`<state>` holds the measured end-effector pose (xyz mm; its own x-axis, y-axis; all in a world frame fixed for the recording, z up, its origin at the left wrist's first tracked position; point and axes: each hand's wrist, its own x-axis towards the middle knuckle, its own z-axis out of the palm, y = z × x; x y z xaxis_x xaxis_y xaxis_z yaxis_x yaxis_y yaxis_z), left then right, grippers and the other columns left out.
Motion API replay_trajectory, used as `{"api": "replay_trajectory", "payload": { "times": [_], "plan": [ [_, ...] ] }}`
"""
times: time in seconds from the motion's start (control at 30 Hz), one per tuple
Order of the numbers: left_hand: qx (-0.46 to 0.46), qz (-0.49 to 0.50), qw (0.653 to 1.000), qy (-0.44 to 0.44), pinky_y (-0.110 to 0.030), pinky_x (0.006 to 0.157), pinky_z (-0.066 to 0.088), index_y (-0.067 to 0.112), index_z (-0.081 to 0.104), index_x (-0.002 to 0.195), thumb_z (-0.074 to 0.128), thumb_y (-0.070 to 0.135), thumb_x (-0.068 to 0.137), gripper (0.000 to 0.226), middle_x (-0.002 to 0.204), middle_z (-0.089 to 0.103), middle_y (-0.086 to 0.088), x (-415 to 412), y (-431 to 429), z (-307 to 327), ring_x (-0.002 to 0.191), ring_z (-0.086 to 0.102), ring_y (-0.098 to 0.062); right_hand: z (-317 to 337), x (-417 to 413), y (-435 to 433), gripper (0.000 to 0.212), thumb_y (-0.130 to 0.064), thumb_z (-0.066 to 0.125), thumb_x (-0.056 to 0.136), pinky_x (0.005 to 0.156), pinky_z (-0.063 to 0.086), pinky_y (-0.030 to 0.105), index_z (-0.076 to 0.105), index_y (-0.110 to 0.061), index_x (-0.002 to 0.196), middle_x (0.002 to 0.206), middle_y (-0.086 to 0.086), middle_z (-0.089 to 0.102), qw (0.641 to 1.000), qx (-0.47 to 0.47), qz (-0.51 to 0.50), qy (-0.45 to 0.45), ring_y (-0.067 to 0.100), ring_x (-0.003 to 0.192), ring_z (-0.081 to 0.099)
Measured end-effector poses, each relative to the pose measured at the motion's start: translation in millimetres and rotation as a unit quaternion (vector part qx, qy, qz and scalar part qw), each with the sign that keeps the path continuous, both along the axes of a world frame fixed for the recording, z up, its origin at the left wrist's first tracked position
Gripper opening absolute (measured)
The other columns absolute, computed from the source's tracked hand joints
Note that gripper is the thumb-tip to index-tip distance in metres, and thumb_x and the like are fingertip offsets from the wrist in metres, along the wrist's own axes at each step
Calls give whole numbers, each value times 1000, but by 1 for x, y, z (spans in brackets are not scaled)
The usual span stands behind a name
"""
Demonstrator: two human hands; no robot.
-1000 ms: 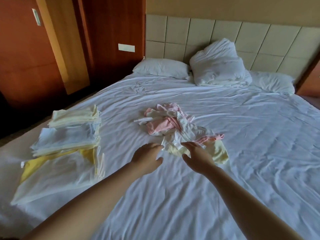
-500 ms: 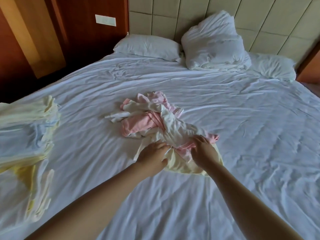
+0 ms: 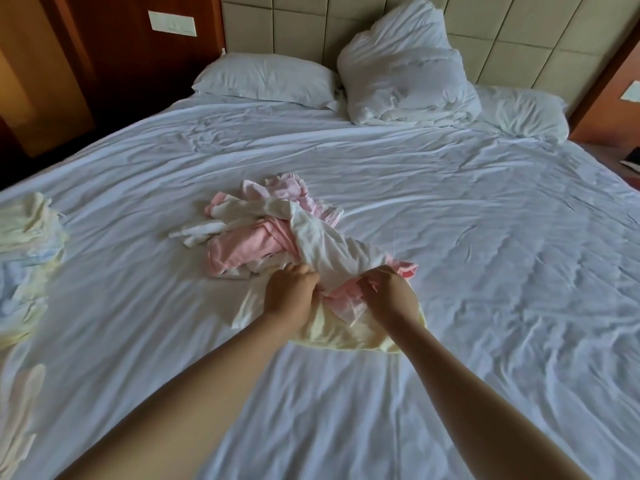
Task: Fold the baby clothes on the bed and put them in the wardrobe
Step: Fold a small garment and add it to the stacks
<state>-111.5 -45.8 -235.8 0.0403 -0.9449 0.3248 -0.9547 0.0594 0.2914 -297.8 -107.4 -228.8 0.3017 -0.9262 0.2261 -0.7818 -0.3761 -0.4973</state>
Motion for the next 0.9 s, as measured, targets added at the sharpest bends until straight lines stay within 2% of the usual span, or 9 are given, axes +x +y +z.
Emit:
{"api": "replay_trajectory", "payload": {
  "times": [0.07, 0.17, 0.3, 0.4, 0.47, 0.6, 0.7, 0.8, 0.9],
  "plan": [
    [-8, -8, 999, 48, -34, 68, 49, 20, 68, 86, 69, 18, 80, 6, 87, 67, 0, 0, 7, 10, 83, 64, -27, 9, -1, 8, 18, -30, 55, 91, 70, 49, 32, 73, -24, 94, 105, -2, 67, 1000, -14, -4, -25, 19, 92, 63],
    [-24, -15, 991, 129, -35, 65, 45, 18, 57, 97, 56, 25, 96, 8, 86, 68, -1, -2, 29, 32, 80, 62, -26, 29, -2, 24, 17, -27, 54, 95, 70, 42, 29, 69, -19, 95, 99, -2, 68, 995, -5, -8, -100, 18, 90, 62],
    [-37, -23, 983, 181, -41, 72, 49, 19, 51, 107, 50, 29, 100, 13, 96, 69, 1, -4, 72, 71, 89, 64, -28, 66, -1, 54, 16, -24, 55, 95, 74, 41, 26, 69, -16, 95, 94, -2, 70, 981, 28, 23, -193, 16, 92, 64],
    [-34, -26, 981, 192, -36, 70, 48, 19, 54, 105, 52, 31, 99, 13, 85, 65, 9, -2, 115, 99, 85, 64, -23, 99, -1, 93, 22, -33, 56, 81, 77, 48, 27, 74, -24, 91, 90, -6, 72, 957, 88, 56, -269, 11, 88, 66],
    [-26, -37, 983, 177, -34, 66, 44, 20, 56, 103, 53, 32, 98, 14, 74, 61, 10, -4, 149, 111, 79, 63, -20, 113, -3, 126, 22, -30, 56, 73, 79, 50, 27, 76, -26, 81, 87, -6, 74, 947, 107, 80, -292, 11, 86, 68],
    [29, -51, 990, 129, -31, 63, 40, 25, 59, 103, 57, 39, 95, 16, 72, 60, 10, -17, 218, 110, 79, 63, -18, 109, -16, 199, 20, -25, 57, 79, 72, 48, 16, 75, -25, 70, 72, -11, 73, 955, 128, 85, -254, 3, 72, 66],
    [107, -60, 986, 112, -26, 59, 33, 30, 58, 99, 54, 45, 95, 16, 67, 55, 12, -33, 262, 87, 74, 58, -14, 76, -36, 243, 27, -14, 54, 85, 70, 50, 22, 75, -18, 68, 63, -11, 71, 959, 158, 77, -221, 4, 66, 65],
    [179, -98, 976, 72, -25, 63, 36, 29, 59, 101, 50, 52, 93, 26, 86, 66, 10, -55, 298, 62, 82, 61, -13, 39, -60, 276, 25, -13, 55, 84, 67, 49, 24, 72, -18, 67, 58, -3, 69, 964, 197, 35, -174, 11, 66, 65],
    [227, -126, 965, 44, -26, 69, 42, 27, 62, 104, 51, 53, 93, 30, 96, 67, 9, -72, 319, 45, 90, 63, -13, 13, -82, 297, 17, -20, 61, 79, 66, 52, 28, 73, -18, 67, 67, 3, 72, 968, 202, -6, -152, 16, 67, 66]
  ]
}}
